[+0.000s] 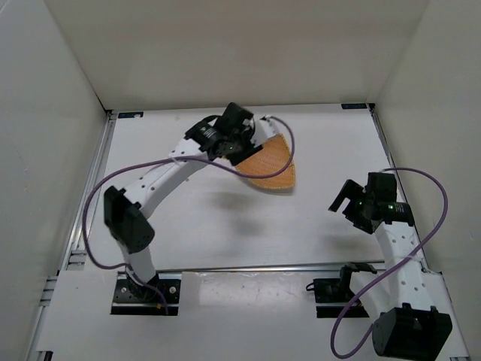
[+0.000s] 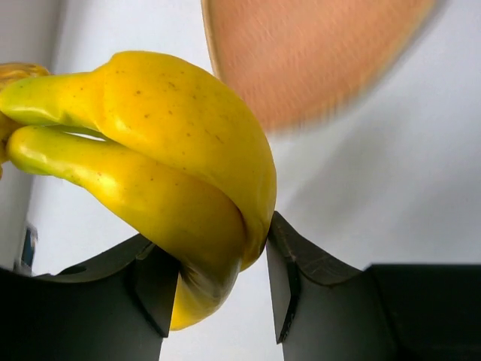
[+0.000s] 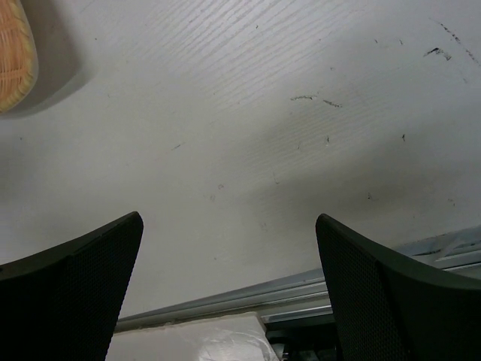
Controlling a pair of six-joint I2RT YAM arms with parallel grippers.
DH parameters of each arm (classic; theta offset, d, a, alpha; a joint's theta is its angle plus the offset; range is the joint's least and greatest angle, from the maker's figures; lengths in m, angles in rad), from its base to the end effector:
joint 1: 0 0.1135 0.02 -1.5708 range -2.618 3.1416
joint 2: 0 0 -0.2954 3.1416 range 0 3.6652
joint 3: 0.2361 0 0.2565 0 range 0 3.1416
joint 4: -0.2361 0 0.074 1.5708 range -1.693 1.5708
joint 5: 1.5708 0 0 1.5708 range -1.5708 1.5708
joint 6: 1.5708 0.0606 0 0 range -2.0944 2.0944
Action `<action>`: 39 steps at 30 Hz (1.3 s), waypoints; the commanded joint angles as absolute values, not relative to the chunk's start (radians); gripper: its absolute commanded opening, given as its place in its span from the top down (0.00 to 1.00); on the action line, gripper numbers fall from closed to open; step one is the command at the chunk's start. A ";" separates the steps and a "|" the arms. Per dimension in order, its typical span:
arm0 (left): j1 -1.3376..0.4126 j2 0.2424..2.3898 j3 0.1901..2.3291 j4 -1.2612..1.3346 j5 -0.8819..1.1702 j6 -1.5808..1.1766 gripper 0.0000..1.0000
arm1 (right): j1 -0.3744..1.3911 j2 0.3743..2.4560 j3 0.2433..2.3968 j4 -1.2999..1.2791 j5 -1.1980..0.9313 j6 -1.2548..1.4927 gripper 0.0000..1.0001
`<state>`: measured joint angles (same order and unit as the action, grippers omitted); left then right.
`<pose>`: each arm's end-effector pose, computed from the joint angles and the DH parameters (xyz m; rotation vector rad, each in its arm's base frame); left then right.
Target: Place and organize the fake fruits in the fruit bowl
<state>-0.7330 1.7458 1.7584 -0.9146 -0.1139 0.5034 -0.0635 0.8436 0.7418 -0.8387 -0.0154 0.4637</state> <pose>0.3043 -0.2647 0.3622 1.3886 2.0368 0.0415 0.1569 -0.0090 0.2598 0.6507 2.4353 0.1824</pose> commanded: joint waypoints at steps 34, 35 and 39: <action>-0.772 1.821 2.059 -0.925 -0.118 0.319 0.00 | -0.074 0.857 0.914 -0.746 -0.064 0.518 0.00; -0.744 1.721 2.008 -0.936 -0.130 0.319 0.00 | -0.074 0.857 0.905 -0.746 -0.083 0.518 0.00; -0.560 1.480 1.688 -0.945 -0.199 0.310 0.00 | -0.074 0.836 0.832 -0.735 -0.158 0.538 0.00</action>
